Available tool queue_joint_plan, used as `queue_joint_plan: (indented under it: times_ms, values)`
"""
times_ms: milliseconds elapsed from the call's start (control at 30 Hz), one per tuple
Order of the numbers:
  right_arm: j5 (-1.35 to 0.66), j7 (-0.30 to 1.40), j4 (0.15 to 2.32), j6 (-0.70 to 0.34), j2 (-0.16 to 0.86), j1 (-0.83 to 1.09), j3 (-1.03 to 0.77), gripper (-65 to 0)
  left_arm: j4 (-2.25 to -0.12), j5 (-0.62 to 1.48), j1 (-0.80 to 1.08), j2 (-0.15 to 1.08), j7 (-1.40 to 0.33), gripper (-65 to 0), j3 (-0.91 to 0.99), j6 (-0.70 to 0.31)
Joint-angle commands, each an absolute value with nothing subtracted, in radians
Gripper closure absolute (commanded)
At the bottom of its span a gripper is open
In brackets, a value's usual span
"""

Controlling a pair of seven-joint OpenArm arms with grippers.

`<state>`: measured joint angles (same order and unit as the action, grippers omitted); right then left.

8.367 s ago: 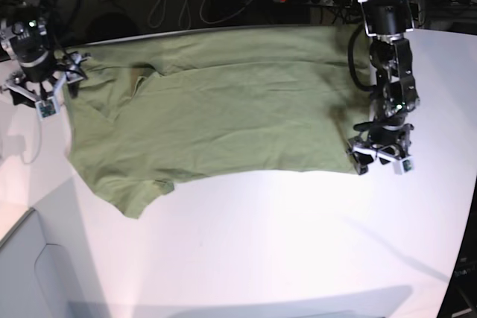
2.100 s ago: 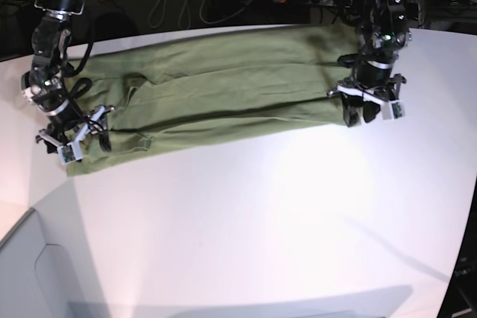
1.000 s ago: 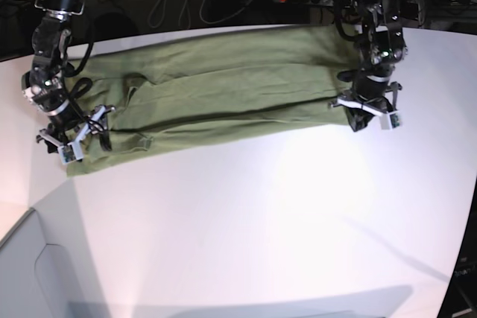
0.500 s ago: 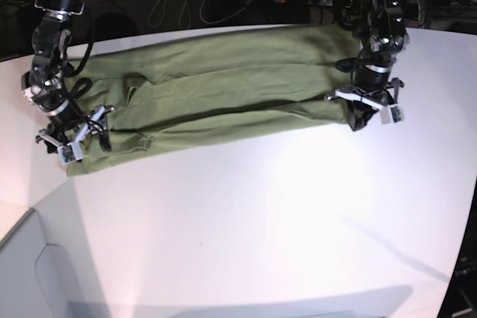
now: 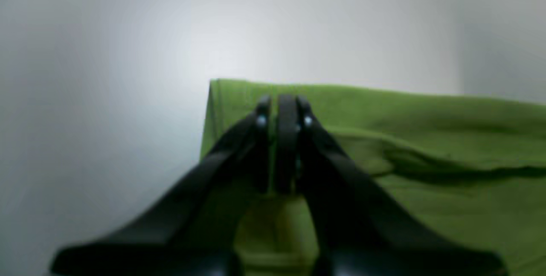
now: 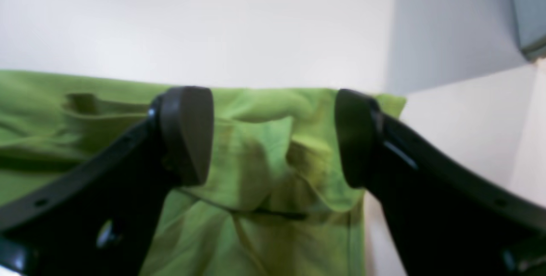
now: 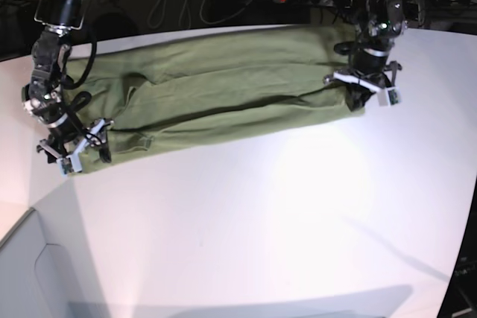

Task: Fold the T-shirt properly
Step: 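Lay the hem down near the collar edge and adjust with both grippers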

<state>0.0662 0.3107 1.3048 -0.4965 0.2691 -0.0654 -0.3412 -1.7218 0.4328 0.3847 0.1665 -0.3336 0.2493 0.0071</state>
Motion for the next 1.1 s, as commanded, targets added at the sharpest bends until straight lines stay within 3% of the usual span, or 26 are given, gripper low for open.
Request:
queue_joint_plan:
  times_ms: [0, 100, 200, 300, 433, 800, 1067]
  values:
    - [0.053, 0.286, 1.310, -0.503, 0.288, -0.087, -0.344, -42.8, -1.738, 0.440, 0.378, 0.174, -0.308, 0.0, 0.249, 0.002]
    - [0.053, 0.286, 1.285, -0.503, 0.288, -0.091, -0.344, -42.2, -1.738, 0.440, 0.383, 0.174, -0.308, 0.0, 0.254, 0.002]
    - [0.053, 0.286, 1.282, -0.503, 0.288, -0.084, -0.344, -35.1, -1.738, 0.440, 0.389, 0.174, -0.308, 0.0, 0.254, 0.001]
    - [0.053, 0.286, 1.283, -0.503, 0.285, -0.079, -0.344, -23.0, -1.738, 0.440, 0.395, 0.174, -0.308, 0.0, 0.254, 0.001]
    - [0.053, 0.286, 1.288, -0.503, 0.283, -0.056, -0.352, 0.0, -1.738, 0.440, 0.403, 0.174, -0.308, 0.0, 0.254, 0.001]
    - [0.051, 0.285, 1.471, -0.503, 0.282, 0.067, -0.417, -0.1, -1.739, 0.440, 0.429, 0.174, -0.306, 0.0, 0.255, 0.001]
    - [0.051, 0.278, 1.480, -0.503, 0.282, 0.124, -0.417, -0.1, -1.753, 0.441, 0.463, 0.174, -0.306, 0.0, 0.255, -0.001]
